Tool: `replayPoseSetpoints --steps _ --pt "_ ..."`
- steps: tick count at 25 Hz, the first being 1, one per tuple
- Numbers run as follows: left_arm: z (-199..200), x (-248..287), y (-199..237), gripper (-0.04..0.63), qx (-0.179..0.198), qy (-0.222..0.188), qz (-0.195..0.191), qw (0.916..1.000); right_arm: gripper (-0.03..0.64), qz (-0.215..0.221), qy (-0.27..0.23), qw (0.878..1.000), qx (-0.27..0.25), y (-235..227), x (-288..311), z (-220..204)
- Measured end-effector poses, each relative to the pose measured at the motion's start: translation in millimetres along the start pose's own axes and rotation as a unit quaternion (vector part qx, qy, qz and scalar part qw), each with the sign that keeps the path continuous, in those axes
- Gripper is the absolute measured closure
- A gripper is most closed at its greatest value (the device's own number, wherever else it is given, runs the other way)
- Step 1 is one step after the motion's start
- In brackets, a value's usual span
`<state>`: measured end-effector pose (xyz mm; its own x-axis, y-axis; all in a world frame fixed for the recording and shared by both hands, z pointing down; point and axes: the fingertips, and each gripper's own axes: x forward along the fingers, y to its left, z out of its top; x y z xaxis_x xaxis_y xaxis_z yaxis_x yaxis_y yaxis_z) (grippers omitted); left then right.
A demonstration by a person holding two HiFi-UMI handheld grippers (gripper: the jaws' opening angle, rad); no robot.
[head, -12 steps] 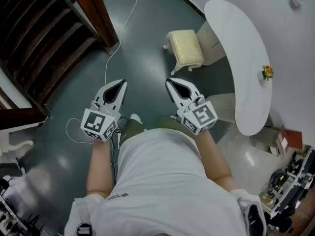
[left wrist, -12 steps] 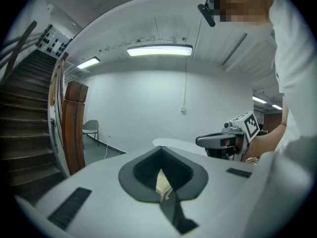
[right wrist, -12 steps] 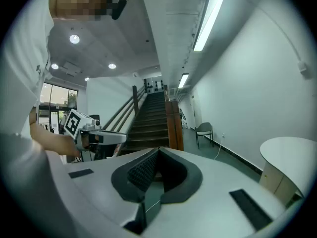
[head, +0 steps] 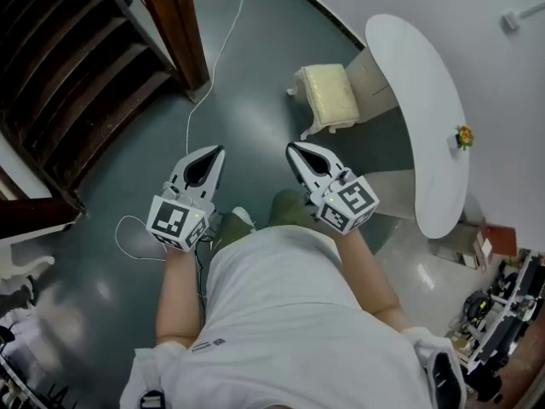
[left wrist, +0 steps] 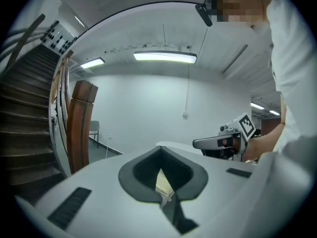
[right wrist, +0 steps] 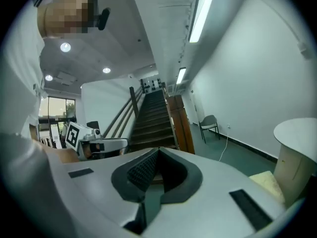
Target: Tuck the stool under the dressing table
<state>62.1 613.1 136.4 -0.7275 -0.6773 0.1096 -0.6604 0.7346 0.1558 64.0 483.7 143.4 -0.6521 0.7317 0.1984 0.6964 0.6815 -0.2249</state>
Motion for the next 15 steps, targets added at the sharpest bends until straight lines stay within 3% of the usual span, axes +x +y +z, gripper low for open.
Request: replayPoseSetpoints --steps 4,9,15 --pt "-2.9 6.4 23.5 0.597 0.015 0.006 -0.005 0.9999 0.609 0.007 -0.033 0.999 0.023 -6.0 19.7 3.9" --pt "-0.4 39.5 61.2 0.595 -0.023 0.007 -0.016 0.9996 0.611 0.006 -0.033 0.998 0.054 -37.3 52.2 9.0" --pt "5.8 134.0 90.2 0.595 -0.003 0.036 -0.054 0.9979 0.606 -0.001 0.013 1.0 -0.009 -111.6 96.3 10.4"
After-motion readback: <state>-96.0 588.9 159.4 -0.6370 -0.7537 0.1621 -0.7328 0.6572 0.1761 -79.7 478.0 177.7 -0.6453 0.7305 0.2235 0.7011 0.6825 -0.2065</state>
